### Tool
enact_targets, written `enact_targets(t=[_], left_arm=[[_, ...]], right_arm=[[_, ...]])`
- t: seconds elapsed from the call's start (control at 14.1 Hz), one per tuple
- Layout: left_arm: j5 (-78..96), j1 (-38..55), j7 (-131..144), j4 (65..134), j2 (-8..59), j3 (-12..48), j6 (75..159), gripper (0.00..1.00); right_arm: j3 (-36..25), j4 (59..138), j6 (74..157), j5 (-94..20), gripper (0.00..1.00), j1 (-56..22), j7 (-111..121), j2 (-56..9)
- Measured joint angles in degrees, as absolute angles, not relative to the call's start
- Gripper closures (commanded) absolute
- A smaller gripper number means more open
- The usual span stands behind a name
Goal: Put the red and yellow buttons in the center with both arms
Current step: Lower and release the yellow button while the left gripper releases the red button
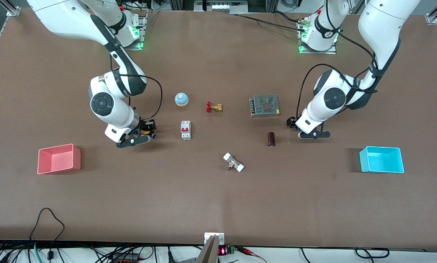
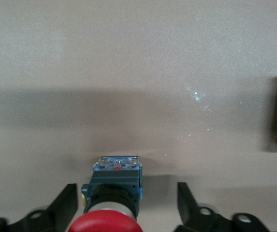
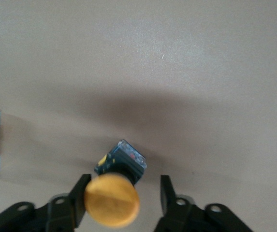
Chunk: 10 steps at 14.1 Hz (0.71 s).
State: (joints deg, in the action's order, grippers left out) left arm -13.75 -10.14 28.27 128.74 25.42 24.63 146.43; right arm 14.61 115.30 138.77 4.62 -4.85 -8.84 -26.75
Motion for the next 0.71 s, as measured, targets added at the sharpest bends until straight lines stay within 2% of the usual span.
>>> enact_targets(t=[0.35, 0.5, 0.71], left_arm=[[-13.8, -10.2, 28.3, 128.0, 23.2, 24.6, 144.9, 0.0], [-14.0, -10.3, 28.3, 127.0, 19.5, 24.6, 140.3, 0.0], [-14.4, -10.2, 26.7, 125.2, 12.7, 24.7, 133.0, 0.0]], right_arm=[[14.5, 113.2, 139.1, 4.6, 0.0, -4.6, -8.9, -26.0], [14.2, 111.5, 137.5, 4.4, 0.0, -4.0, -9.0, -23.2], [14.0, 109.1, 130.2, 1.8, 0.0, -0.9, -9.0, -16.1]])
